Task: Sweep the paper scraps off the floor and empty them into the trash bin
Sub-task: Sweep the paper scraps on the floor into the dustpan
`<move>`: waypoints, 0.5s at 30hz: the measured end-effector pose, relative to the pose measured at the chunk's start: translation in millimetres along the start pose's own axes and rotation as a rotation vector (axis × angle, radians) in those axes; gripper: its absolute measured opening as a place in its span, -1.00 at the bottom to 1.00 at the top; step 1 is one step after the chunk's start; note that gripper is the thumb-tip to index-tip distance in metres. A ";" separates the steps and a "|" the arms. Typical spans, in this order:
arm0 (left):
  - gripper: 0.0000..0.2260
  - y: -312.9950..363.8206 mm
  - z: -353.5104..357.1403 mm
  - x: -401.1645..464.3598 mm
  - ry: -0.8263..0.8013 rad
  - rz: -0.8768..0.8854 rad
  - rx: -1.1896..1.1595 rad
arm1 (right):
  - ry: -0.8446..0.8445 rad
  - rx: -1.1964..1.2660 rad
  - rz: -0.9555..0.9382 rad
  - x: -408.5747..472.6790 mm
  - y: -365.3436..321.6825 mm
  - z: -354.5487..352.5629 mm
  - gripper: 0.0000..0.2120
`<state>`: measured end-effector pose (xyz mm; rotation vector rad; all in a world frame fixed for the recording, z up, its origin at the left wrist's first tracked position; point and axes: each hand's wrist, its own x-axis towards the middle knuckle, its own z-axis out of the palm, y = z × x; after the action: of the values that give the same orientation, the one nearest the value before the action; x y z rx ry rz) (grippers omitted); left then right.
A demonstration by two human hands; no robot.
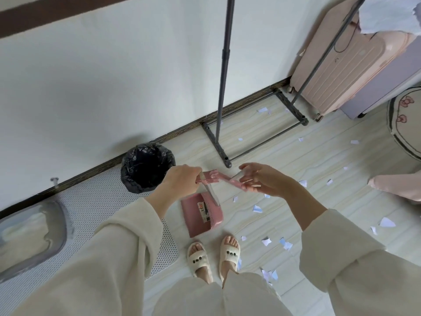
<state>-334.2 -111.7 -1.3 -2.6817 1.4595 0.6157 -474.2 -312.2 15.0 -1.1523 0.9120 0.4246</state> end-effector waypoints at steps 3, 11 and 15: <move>-0.93 -10.0 -3.5 -16.4 -0.038 0.058 0.058 | -0.029 0.164 0.179 5.2 4.4 14.3 -0.90; -0.82 -37.9 15.3 -46.8 -0.182 0.071 0.345 | 0.019 0.217 0.377 21.8 17.3 45.9 -0.92; -0.76 -45.3 36.1 -56.1 -0.069 -0.061 0.218 | 0.050 0.219 0.429 32.2 30.6 63.7 -0.86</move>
<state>-336.4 -33.8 -22.1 -2.5024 1.3369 0.5075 -451.8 -247.4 -21.5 -0.7675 1.2225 0.6272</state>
